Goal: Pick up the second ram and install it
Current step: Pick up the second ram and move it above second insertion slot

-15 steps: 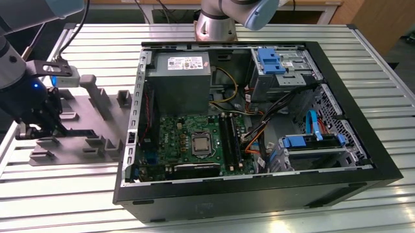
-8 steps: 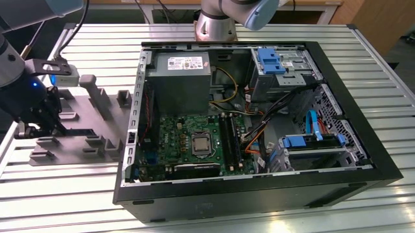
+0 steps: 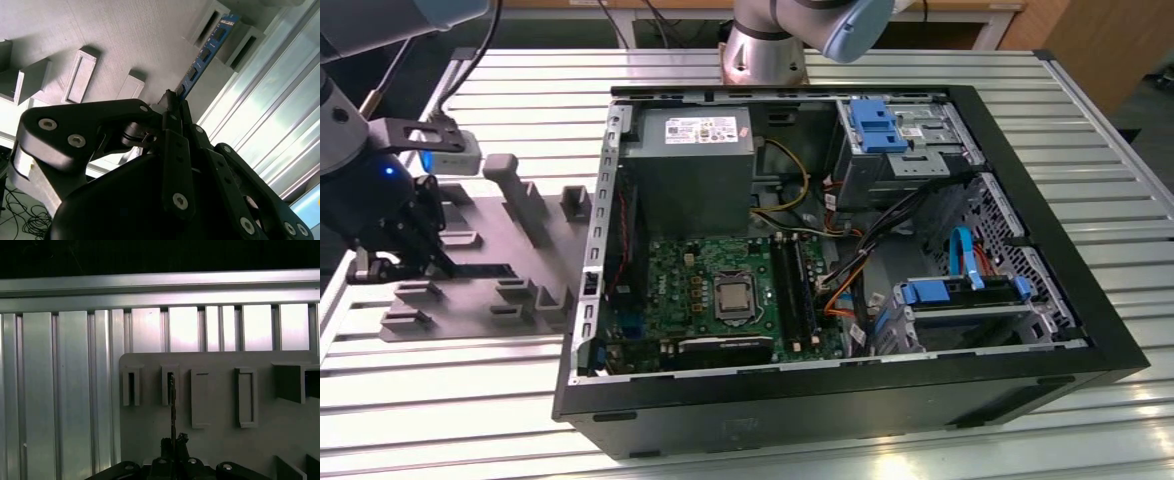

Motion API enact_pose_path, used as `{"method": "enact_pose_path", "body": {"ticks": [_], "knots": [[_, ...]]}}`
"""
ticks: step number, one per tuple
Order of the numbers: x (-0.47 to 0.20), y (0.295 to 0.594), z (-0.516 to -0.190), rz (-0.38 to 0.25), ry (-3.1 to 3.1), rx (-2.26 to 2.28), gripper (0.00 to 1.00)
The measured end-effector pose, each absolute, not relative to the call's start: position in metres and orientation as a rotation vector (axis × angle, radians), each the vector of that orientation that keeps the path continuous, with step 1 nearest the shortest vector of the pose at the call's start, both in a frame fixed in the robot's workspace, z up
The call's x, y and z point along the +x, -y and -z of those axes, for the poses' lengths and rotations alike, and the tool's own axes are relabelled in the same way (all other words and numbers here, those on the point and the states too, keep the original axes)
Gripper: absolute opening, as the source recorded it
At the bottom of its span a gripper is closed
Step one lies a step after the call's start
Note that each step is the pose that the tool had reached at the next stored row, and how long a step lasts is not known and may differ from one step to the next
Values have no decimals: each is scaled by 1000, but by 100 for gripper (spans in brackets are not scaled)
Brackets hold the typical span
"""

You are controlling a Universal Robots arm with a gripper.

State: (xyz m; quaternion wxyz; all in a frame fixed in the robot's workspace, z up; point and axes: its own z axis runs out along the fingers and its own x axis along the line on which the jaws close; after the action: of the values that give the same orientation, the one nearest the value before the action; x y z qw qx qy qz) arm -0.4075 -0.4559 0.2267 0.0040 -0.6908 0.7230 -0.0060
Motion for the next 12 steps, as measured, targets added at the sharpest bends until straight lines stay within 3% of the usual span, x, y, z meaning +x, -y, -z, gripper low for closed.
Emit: {"method": "enact_pose_path", "body": {"ticks": [12], "knots": [[-408,456,-234,19,-2266,-2165,14]]}}
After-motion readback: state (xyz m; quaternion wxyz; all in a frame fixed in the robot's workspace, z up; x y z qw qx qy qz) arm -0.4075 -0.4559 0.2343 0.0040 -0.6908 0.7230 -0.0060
